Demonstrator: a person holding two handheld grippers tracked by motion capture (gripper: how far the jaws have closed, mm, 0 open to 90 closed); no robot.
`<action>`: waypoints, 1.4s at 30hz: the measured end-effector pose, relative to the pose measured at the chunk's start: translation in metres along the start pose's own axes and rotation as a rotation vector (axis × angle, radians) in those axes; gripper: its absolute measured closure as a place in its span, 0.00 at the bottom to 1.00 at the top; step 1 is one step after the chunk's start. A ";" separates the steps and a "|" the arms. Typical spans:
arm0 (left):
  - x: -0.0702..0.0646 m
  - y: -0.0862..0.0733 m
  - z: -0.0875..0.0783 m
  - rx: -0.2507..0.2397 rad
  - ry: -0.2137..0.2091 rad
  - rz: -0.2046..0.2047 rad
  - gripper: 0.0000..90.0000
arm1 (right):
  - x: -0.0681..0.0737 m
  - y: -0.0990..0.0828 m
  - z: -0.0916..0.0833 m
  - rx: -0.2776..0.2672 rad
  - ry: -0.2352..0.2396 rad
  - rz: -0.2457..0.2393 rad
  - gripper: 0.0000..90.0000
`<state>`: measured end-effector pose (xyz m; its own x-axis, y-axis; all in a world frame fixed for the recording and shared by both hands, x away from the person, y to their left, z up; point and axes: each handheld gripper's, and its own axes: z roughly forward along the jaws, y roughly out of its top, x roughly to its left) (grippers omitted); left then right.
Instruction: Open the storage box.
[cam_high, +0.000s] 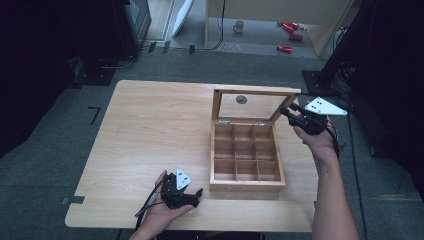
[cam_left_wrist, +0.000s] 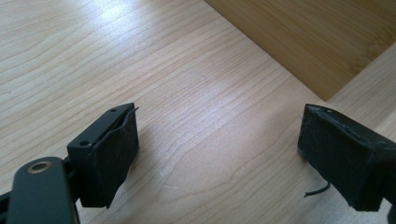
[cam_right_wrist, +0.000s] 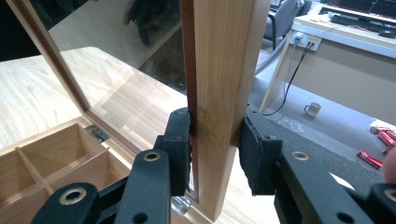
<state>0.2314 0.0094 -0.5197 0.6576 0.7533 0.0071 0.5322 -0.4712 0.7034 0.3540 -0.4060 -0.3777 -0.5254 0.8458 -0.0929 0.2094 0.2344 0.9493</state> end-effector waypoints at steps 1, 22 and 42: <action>0.000 0.000 0.000 0.000 0.000 0.001 0.14 | -0.001 0.000 0.001 0.000 -0.001 0.009 0.75; 0.000 0.000 0.000 -0.002 0.000 -0.002 0.14 | -0.019 0.008 0.034 -0.012 -0.046 0.205 0.75; 0.000 0.000 0.000 -0.001 0.002 0.003 0.14 | -0.028 0.011 0.063 0.006 -0.117 0.339 0.75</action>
<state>0.2316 0.0090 -0.5197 0.6585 0.7525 0.0107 0.5293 -0.4731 0.7043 0.4232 -0.3968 -0.3841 -0.3272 0.9251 0.1928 0.3605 -0.0664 0.9304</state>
